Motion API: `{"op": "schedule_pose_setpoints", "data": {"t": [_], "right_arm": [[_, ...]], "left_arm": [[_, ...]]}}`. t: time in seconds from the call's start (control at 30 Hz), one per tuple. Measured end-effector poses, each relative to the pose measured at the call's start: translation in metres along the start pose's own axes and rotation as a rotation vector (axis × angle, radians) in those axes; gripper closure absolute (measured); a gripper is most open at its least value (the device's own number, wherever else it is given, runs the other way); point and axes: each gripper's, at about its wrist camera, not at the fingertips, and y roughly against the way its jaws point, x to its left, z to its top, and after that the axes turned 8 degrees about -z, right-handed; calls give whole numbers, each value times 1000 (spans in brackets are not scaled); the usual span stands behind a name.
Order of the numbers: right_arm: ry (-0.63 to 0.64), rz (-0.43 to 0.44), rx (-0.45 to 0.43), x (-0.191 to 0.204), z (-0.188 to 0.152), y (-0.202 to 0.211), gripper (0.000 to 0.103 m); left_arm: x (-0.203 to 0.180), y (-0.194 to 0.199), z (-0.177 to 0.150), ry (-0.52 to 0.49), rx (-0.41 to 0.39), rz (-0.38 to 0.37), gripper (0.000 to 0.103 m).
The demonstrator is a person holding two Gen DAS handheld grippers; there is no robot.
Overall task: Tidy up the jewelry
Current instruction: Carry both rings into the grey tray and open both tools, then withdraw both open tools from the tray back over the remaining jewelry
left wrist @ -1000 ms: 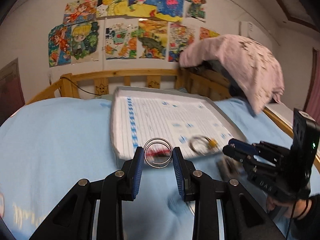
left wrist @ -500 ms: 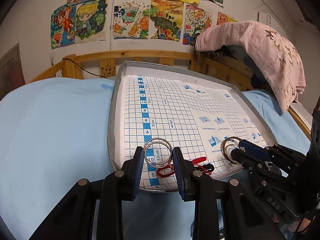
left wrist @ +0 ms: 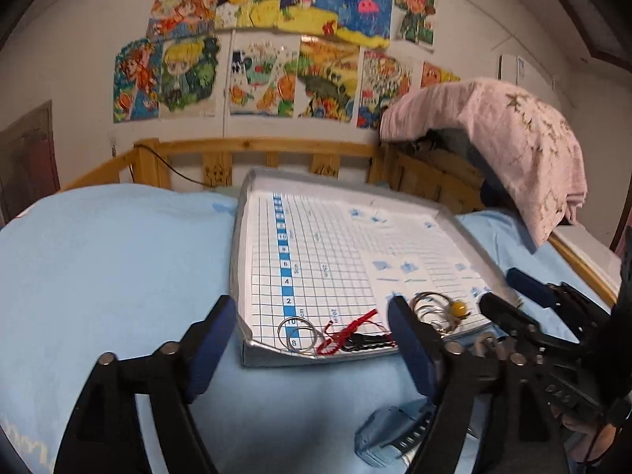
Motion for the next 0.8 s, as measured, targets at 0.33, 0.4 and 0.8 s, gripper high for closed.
{"op": "schedule_pose_setpoints", "data": {"t": [0.33,0.4,0.8], "right_arm": [[-109,-42,-184,-19,1,101,7],[-126,-30,-212,-19,-2,120,7],[-138,-35,-300,-2,-46,213,4]], "left_arm": [[-26,90,-23,-25,-235,-8,0],[-31,103,-29,-34,-255,-7,0],[-46,178,-87,-56,-304,32,0]]}}
